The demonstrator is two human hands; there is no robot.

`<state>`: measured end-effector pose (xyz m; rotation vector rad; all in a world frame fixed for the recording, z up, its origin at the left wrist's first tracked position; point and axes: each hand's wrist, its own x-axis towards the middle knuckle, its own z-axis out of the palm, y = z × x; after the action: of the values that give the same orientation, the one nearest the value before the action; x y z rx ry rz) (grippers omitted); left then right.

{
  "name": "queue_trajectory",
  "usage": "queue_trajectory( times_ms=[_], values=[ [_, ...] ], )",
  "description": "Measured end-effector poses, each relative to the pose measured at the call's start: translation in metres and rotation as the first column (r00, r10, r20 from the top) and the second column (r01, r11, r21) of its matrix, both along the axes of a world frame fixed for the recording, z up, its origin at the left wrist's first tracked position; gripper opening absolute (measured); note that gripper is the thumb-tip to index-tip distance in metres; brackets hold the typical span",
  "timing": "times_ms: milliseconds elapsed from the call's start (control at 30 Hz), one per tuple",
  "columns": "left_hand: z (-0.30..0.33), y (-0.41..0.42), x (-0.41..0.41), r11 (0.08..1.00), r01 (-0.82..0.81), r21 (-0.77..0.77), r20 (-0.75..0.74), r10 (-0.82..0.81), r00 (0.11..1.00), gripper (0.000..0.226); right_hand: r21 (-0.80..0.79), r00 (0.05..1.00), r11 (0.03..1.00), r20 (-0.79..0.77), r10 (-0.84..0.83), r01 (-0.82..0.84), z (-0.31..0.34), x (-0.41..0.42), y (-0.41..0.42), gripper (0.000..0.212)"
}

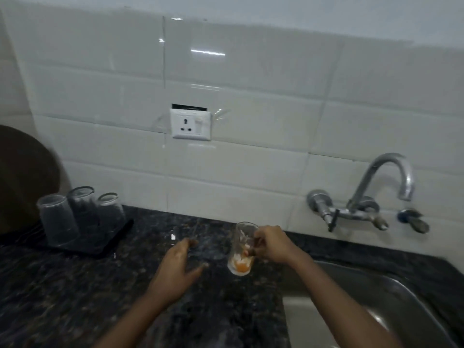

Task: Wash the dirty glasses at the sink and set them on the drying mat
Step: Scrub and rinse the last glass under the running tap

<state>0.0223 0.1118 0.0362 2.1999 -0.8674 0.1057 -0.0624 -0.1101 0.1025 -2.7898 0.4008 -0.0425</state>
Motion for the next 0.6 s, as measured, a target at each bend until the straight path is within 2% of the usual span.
queue_trajectory(
  times_ms=[100, 167, 233, 300, 367, 433, 467, 500, 533, 600],
  values=[
    [0.013, -0.047, -0.034, 0.992, 0.126, -0.026, -0.079, -0.128, 0.989, 0.078, -0.026, 0.996, 0.995, 0.01, 0.094, -0.094, 0.027, -0.042, -0.014, 0.037],
    [0.022, -0.082, -0.062, 0.971, 0.226, -0.083, -0.129, -0.235, 0.963, 0.084, -0.007, 0.99, 0.99, 0.024, 0.139, -0.139, 0.041, -0.07, -0.027, 0.034],
    [0.029, -0.113, -0.09, 0.956, 0.246, -0.158, -0.16, -0.271, 0.949, 0.075, 0.013, 0.981, 0.982, 0.049, 0.187, -0.188, 0.048, -0.096, -0.043, 0.032],
    [0.031, -0.139, -0.112, 0.96, 0.18, -0.217, -0.185, -0.221, 0.958, 0.063, 0.056, 0.973, 0.973, 0.071, 0.221, -0.225, 0.049, -0.119, -0.061, 0.029],
    [0.029, -0.162, -0.131, 0.963, 0.123, -0.24, -0.2, -0.173, 0.964, 0.054, 0.245, 0.972, 0.942, 0.109, 0.207, -0.228, 0.046, -0.142, -0.086, 0.01],
    [0.025, -0.179, -0.142, 0.968, 0.074, -0.239, -0.224, -0.129, 0.966, 0.055, 0.572, 0.977, 0.796, 0.181, 0.113, -0.198, 0.04, -0.161, -0.111, 0.013],
    [0.023, -0.186, -0.146, 0.971, 0.044, -0.236, -0.241, -0.102, 0.965, 0.057, 0.673, 0.974, 0.719, 0.223, 0.03, -0.176, 0.036, -0.166, -0.123, 0.015],
    [0.021, -0.191, -0.149, 0.971, 0.01, -0.239, -0.26, -0.074, 0.963, 0.059, 0.716, 0.964, 0.682, 0.26, -0.061, -0.15, 0.031, -0.168, -0.136, 0.016],
    [0.019, -0.195, -0.151, 0.969, -0.023, -0.245, -0.281, -0.048, 0.959, 0.061, 0.689, 0.944, 0.717, 0.295, -0.15, -0.101, 0.026, -0.166, -0.146, 0.019],
    [0.017, -0.198, -0.153, 0.965, -0.084, -0.248, -0.307, 0.004, 0.952, 0.062, 0.498, 0.895, 0.865, 0.358, -0.264, 0.056, 0.014, -0.152, -0.164, 0.029]
  ],
)
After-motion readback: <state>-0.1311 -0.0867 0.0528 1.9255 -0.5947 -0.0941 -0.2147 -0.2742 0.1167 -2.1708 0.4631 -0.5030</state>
